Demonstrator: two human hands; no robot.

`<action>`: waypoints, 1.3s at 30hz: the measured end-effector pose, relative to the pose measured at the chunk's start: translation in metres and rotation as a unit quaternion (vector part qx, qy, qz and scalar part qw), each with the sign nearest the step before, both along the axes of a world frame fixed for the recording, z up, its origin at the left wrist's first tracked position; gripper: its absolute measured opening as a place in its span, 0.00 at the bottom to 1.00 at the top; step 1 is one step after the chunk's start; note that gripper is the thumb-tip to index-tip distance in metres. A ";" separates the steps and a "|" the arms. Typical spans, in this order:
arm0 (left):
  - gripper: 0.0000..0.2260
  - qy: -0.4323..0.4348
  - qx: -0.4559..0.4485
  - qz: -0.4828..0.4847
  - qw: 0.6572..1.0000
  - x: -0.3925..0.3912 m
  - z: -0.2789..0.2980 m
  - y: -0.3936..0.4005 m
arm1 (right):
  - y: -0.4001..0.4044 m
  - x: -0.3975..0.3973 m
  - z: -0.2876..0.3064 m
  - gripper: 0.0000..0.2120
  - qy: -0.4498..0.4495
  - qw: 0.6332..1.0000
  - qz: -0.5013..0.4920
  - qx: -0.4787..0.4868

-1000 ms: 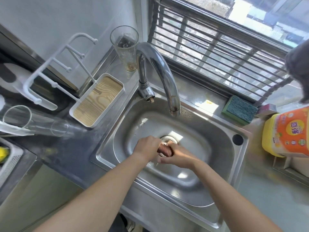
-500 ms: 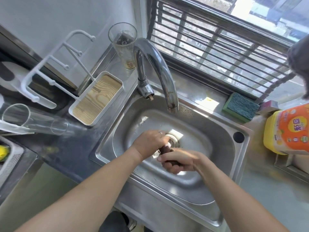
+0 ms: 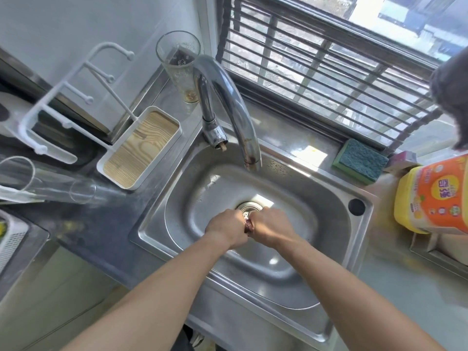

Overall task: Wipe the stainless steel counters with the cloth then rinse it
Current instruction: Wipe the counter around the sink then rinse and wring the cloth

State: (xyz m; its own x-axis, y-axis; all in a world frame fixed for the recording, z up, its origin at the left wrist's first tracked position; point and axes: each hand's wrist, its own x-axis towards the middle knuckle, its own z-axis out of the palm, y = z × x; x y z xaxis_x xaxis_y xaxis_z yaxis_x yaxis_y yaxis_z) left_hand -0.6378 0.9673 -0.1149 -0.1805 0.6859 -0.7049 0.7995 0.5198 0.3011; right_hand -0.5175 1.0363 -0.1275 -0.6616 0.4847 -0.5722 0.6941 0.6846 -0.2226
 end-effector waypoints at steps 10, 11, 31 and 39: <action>0.11 -0.306 -0.148 0.228 0.913 -0.005 0.000 -0.006 | 0.015 0.004 -0.002 0.19 0.112 0.986 0.109 0.060; 0.10 -0.308 -0.140 0.227 0.913 -0.006 -0.003 -0.006 | 0.016 0.004 -0.004 0.20 0.120 0.986 0.103 0.058; 0.15 -0.450 0.095 0.647 0.608 0.005 -0.020 -0.025 | -0.052 0.018 0.008 0.06 0.320 0.771 -0.527 -0.158; 0.32 -0.341 0.042 0.645 0.683 -0.004 0.005 -0.042 | -0.061 0.003 0.075 0.10 0.404 0.762 -0.505 -0.020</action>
State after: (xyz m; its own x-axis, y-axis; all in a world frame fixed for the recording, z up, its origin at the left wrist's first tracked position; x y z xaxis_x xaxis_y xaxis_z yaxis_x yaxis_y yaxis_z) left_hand -0.6414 0.9248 -0.1102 -0.3214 0.3096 -0.8949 -0.6481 0.6170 0.4463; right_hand -0.5149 0.9752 -0.0522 -0.1067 0.9733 -0.2034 0.4878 -0.1270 -0.8637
